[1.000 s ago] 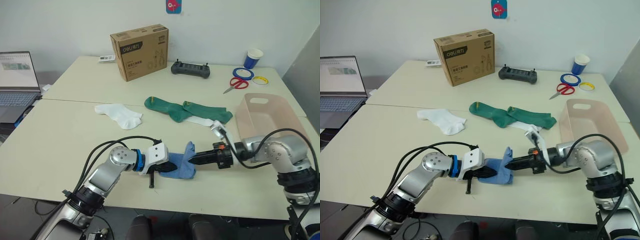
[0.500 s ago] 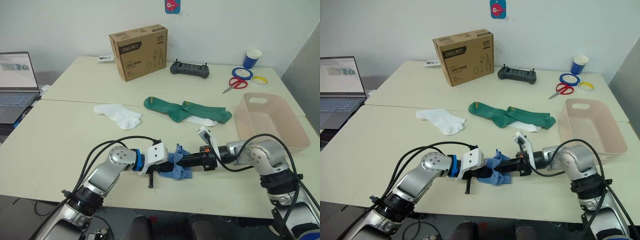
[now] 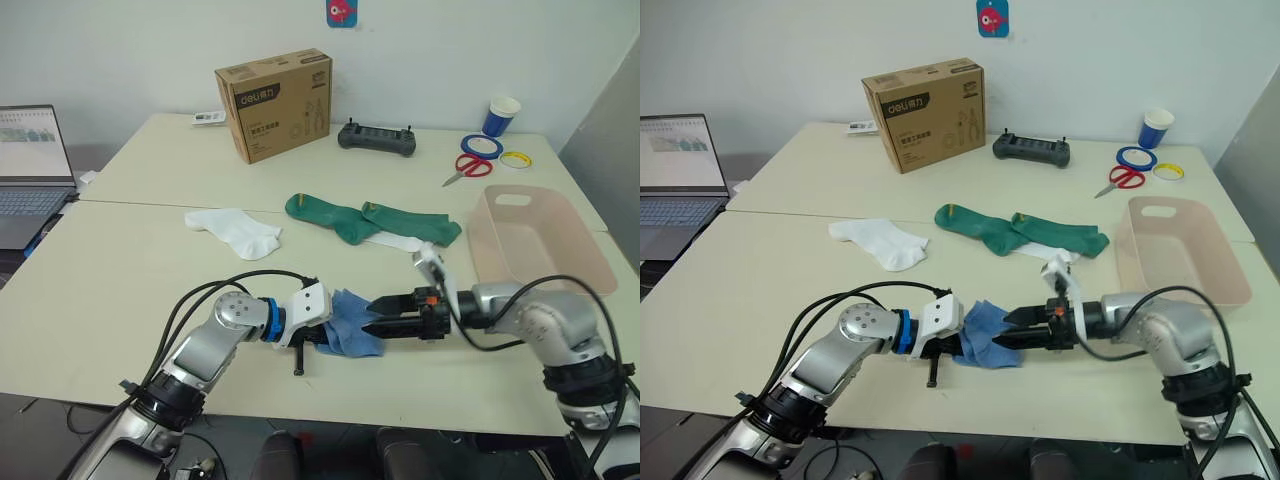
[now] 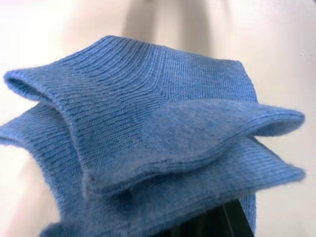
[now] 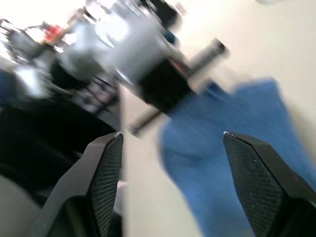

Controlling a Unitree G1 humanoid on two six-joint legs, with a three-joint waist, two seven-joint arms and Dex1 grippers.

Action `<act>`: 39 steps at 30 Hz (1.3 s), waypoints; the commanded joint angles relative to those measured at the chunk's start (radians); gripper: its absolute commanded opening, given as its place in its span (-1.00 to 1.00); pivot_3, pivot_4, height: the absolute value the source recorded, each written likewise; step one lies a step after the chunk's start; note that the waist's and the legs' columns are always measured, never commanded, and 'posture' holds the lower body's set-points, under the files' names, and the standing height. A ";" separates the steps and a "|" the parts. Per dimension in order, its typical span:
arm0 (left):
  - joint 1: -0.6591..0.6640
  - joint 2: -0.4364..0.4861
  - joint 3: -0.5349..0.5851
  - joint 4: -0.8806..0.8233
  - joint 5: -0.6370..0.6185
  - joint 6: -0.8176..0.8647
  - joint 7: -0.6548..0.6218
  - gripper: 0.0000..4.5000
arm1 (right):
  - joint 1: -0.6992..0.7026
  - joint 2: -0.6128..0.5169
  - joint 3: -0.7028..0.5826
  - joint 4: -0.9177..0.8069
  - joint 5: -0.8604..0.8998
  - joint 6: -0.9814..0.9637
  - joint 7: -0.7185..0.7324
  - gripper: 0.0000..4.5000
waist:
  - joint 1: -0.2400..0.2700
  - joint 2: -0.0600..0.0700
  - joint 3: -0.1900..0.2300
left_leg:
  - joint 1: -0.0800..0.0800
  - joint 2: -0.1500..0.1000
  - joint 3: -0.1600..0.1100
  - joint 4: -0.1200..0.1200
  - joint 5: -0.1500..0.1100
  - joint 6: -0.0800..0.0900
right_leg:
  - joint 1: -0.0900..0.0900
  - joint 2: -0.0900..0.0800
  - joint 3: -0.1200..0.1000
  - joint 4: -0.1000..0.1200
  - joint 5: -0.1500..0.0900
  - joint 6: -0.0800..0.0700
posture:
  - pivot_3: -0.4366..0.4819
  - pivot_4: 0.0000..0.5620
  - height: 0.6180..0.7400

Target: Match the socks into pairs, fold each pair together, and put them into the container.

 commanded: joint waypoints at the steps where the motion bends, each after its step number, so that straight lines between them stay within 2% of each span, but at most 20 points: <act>1: 0.015 0.058 0.044 -0.095 -0.042 0.071 -0.031 -1.00 | -0.005 0.028 0.041 0.016 -0.108 -0.206 0.021 -0.05 | -0.009 0.000 0.000 | 0.000 0.000 0.000 0.000 0.000 0.000 | 0.000 0.000 0.000 0.000 0.000 0.000 | -0.05 -0.47 1.00; 5: 0.045 0.190 0.123 -0.207 -0.084 0.139 -0.066 -1.00 | -0.001 0.065 0.103 0.053 -0.203 -0.284 -0.005 -0.65 | -0.018 0.000 0.000 | 0.000 0.001 -0.001 0.000 0.000 0.000 | 0.000 0.001 0.000 0.001 0.000 0.000 | -0.05 -0.47 1.00; 7: 0.064 0.299 0.206 -0.253 -0.122 0.157 -0.112 -1.00 | 0.005 0.056 0.146 0.050 -0.254 -0.312 0.006 -0.97 | -0.019 0.000 0.001 | 0.000 0.001 -0.001 -0.001 0.000 0.000 | -0.001 0.001 0.000 0.001 0.000 0.000 | -0.05 -0.47 1.00; 9: 0.067 0.343 0.263 -0.284 -0.174 0.185 -0.124 -1.00 | 0.007 0.056 0.159 0.049 -0.272 -0.315 0.008 -0.99 | -0.018 0.000 0.001 | 0.000 0.001 -0.001 -0.001 0.000 0.000 | -0.001 0.000 0.000 0.001 -0.001 -0.001 | -0.05 -0.47 1.00; 11: 0.048 0.331 0.287 -0.308 -0.213 0.203 -0.108 -1.00 | 0.007 0.052 0.167 0.052 -0.286 -0.322 0.016 -0.99 | -0.010 0.000 0.001 | 0.000 0.000 0.000 0.000 0.000 0.000 | -0.001 0.000 -0.001 0.001 -0.001 -0.001 | -0.05 -0.47 1.00; 15: -0.014 0.171 0.213 -0.313 -0.186 0.163 -0.005 -1.00 | 0.007 0.068 0.118 0.041 -0.249 -0.311 0.025 -0.99 | 0.009 -0.001 0.001 | 0.000 -0.002 0.002 0.001 0.000 0.000 | 0.001 -0.004 -0.001 -0.001 -0.001 0.000 | -0.05 -0.47 1.00; 17: -0.026 0.092 0.148 -0.284 -0.133 0.136 0.045 -1.00 | 0.000 0.057 0.100 0.029 -0.246 -0.300 0.028 -0.99 | 0.009 -0.001 0.000 | 0.000 -0.002 0.003 0.001 0.000 0.000 | 0.002 -0.004 0.000 -0.002 0.000 0.001 | -0.05 -0.47 1.00; 19: -0.026 0.051 0.104 -0.246 -0.096 0.119 0.070 -1.00 | -0.006 0.045 0.082 0.007 -0.232 -0.277 0.036 -0.99 | 0.009 -0.001 0.001 | 0.000 -0.002 0.003 0.001 0.000 0.000 | 0.001 -0.004 0.000 -0.002 0.001 0.000 | -0.05 -0.47 1.00; 24: 0.019 0.093 0.008 -0.109 0.059 -0.028 0.064 -1.00 | -0.012 0.010 -0.018 -0.056 -0.127 -0.092 0.007 -0.99 | 0.002 -0.001 0.001 | 0.000 0.001 -0.002 -0.001 0.000 0.000 | 0.000 0.002 0.000 0.000 0.003 -0.004 | -0.05 -0.47 1.00; 27: 0.035 0.098 -0.012 -0.039 0.107 -0.089 0.069 -1.00 | -0.007 -0.050 -0.057 -0.094 -0.079 0.056 -0.012 -0.72 | 0.005 -0.001 0.000 | 0.001 0.001 -0.002 -0.001 0.000 0.000 | 0.000 0.002 0.000 0.002 0.001 -0.006 | -0.05 -0.47 1.00; 30: 0.052 0.086 0.000 -0.022 0.090 -0.094 0.063 -1.00 | -0.009 -0.068 -0.084 -0.113 -0.040 0.218 -0.072 -0.28 | 0.006 -0.001 0.000 | 0.001 0.000 0.000 0.000 0.000 0.000 | 0.000 0.000 0.000 0.001 0.001 -0.006 | -0.05 -0.47 1.00; 34: 0.079 0.086 -0.002 0.019 0.094 -0.124 0.052 -1.00 | -0.021 -0.015 -0.141 -0.109 0.029 0.393 -0.153 0.35 | 0.003 -0.001 -0.001 | 0.002 0.000 0.000 0.000 0.000 0.000 | 0.000 0.001 0.001 0.002 0.000 -0.003 | -0.05 -0.47 1.00; 36: 0.093 0.090 -0.005 0.034 0.105 -0.138 0.052 -1.00 | -0.043 0.057 -0.172 -0.075 0.053 0.520 -0.212 0.62 | 0.000 -0.001 -0.003 | 0.003 0.000 0.000 -0.001 0.000 0.000 | 0.000 0.001 0.001 0.003 -0.001 -0.003 | -0.05 -0.47 1.00; 39: 0.103 0.092 -0.002 0.035 0.104 -0.144 0.050 -1.00 | -0.062 0.122 -0.179 -0.043 0.060 0.614 -0.265 0.62 | -0.005 0.000 -0.004 | 0.004 0.000 0.000 -0.001 0.000 0.000 | 0.001 0.001 0.002 0.004 -0.001 -0.003 | -0.05 -0.47 1.00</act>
